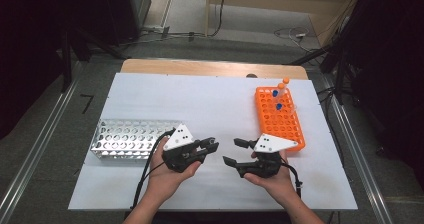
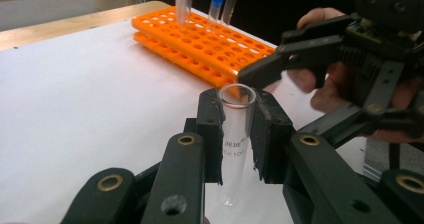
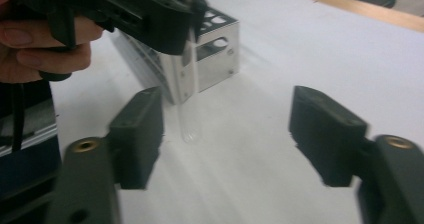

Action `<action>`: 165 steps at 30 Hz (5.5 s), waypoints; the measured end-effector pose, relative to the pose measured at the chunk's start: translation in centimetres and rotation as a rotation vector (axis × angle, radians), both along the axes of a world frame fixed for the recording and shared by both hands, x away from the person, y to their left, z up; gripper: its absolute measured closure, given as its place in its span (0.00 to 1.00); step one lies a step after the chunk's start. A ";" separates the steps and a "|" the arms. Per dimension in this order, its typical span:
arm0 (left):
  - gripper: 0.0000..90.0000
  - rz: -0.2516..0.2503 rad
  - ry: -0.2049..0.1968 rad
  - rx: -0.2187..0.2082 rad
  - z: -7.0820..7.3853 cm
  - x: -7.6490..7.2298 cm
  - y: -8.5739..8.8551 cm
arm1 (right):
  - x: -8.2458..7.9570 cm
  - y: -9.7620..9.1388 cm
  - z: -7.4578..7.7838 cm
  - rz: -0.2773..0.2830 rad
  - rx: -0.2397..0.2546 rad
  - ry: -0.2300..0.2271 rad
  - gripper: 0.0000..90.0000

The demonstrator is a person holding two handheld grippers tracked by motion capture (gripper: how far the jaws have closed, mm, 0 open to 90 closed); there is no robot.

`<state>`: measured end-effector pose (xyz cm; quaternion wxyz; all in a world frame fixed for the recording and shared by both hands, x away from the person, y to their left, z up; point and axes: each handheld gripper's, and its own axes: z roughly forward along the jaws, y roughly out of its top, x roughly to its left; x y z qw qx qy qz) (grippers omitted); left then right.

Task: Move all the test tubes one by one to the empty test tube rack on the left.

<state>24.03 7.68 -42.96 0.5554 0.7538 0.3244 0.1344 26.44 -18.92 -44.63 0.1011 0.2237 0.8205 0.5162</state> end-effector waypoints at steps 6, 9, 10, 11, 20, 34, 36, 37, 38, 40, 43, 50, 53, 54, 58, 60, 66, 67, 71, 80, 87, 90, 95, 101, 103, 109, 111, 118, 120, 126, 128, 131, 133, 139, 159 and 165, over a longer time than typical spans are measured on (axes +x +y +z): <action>0.86 0.032 -0.005 -0.001 0.3 0.3 1.1 | 0.5 -3.2 0.5 -0.048 0.032 0.004 0.00; 0.86 0.057 -0.015 -0.002 0.6 0.5 1.8 | 0.6 -4.2 0.5 -0.065 0.043 -0.001 0.00; 0.86 0.066 -0.017 -0.005 0.7 0.5 2.1 | 0.7 -5.2 0.5 -0.085 0.050 -0.006 0.00; 0.86 0.072 -0.018 -0.004 0.8 0.6 2.3 | 0.8 -5.7 0.5 -0.093 0.051 -0.008 0.00; 0.86 0.132 -0.046 -0.021 1.8 1.3 4.4 | 0.5 -9.1 0.1 -0.134 0.069 -0.002 0.00; 0.86 0.211 -0.070 0.003 2.8 2.9 6.7 | 0.8 -12.3 -0.5 -0.221 0.053 0.001 0.00; 0.86 0.219 -0.070 0.007 2.9 3.2 6.9 | 0.9 -12.4 -0.6 -0.222 0.052 0.002 0.00; 0.86 0.224 -0.069 0.007 2.9 3.3 7.0 | 0.9 -12.4 -0.7 -0.224 0.049 0.001 0.00; 0.86 0.226 -0.070 0.008 3.0 3.4 7.2 | 1.0 -12.5 -0.7 -0.227 0.051 0.006 0.00; 0.86 0.237 -0.071 0.014 3.0 3.6 7.3 | 1.0 -12.5 -0.8 -0.225 0.054 0.007 0.00; 0.86 0.252 -0.065 0.021 2.9 4.0 7.6 | 1.1 -12.7 -0.8 -0.224 0.058 0.007 0.00; 0.86 0.282 -0.058 0.026 2.7 4.7 8.3 | 1.2 -12.9 -0.9 -0.231 0.062 0.007 0.00; 0.86 0.293 -0.057 0.037 2.6 4.9 8.7 | 1.2 -13.0 -0.9 -0.229 0.068 0.009 0.00; 0.86 0.296 -0.055 0.037 2.5 5.0 8.8 | 1.3 -13.0 -0.9 -0.227 0.070 0.009 0.00; 0.86 0.315 -0.048 0.036 2.2 5.4 9.1 | 1.3 -13.0 -0.9 -0.229 0.073 0.016 0.00; 0.86 0.323 -0.046 0.049 1.9 5.6 9.0 | 1.3 -13.1 -0.9 -0.228 0.073 0.012 0.00; 0.86 0.325 -0.027 0.071 1.1 6.2 8.8 | 1.3 -13.0 -0.9 -0.228 0.073 0.013 0.00; 0.86 0.325 -0.024 0.077 0.9 6.2 8.7 | 1.3 -13.1 -0.9 -0.228 0.072 0.013 0.00; 0.86 0.321 -0.014 0.102 0.4 6.2 8.4 | 1.3 -13.1 -1.0 -0.231 0.072 0.014 0.00; 0.86 0.307 0.010 0.146 -0.7 6.1 8.1 | 1.3 -12.9 -1.1 -0.228 0.062 0.012 0.00; 0.85 0.304 0.054 0.179 -1.4 6.2 7.9 | 1.4 -12.8 -1.1 -0.229 0.055 0.008 0.00; 0.85 0.301 0.072 0.194 -1.5 6.2 7.8 | 1.4 -12.8 -1.1 -0.234 0.055 0.010 0.00; 0.82 0.292 0.106 0.168 -1.5 6.2 7.9 | 1.4 -12.8 -1.2 -0.240 0.052 0.011 0.01; 0.57 0.288 0.089 0.094 -1.1 5.6 8.1 | 1.7 -12.9 -0.9 -0.259 0.061 0.006 0.02; 0.53 0.276 0.079 0.051 -0.9 5.2 8.3 | 1.9 -13.0 -0.9 -0.266 0.064 0.006 0.02; 0.28 0.235 0.047 -0.038 -0.4 3.4 8.7 | 2.7 -13.5 -0.4 -0.302 0.075 0.007 0.03; 0.21 0.231 0.031 -0.045 -0.2 2.8 8.7 | 3.1 -13.6 -0.3 -0.318 0.071 -0.002 0.04; 0.03 0.207 0.005 -0.066 -0.5 1.3 8.8 | 5.2 -14.7 0.0 -0.378 0.085 0.042 0.12; 0.00 0.201 0.005 -0.060 -0.6 1.0 8.7 | 5.8 -14.9 -0.1 -0.405 0.070 0.041 0.15; 0.00 0.194 -0.001 -0.060 -0.8 0.5 8.5 | 8.0 -15.7 -0.6 -0.445 0.073 0.057 0.25; 0.00 0.193 0.000 -0.064 -0.9 0.5 8.4 | 8.7 -15.7 -0.8 -0.460 0.053 0.051 0.30; 0.00 0.190 0.008 -0.056 -1.1 0.5 8.3 | 9.8 -15.9 -1.1 -0.461 0.050 0.047 0.39; 0.00 0.192 0.011 -0.056 -1.2 0.5 8.3 | 10.5 -16.0 -1.5 -0.460 0.041 0.050 0.45; 0.00 0.186 0.018 -0.053 -1.3 0.6 8.3 | 11.9 -16.3 -2.6 -0.473 0.034 0.064 0.57; 0.00 0.172 0.037 -0.041 -1.6 0.8 8.1 | 13.8 -15.7 -3.7 -0.431 0.019 0.057 0.76; 0.00 0.166 0.038 -0.037 -1.6 0.8 7.9 | 13.7 -15.6 -3.6 -0.435 -0.003 0.032 0.82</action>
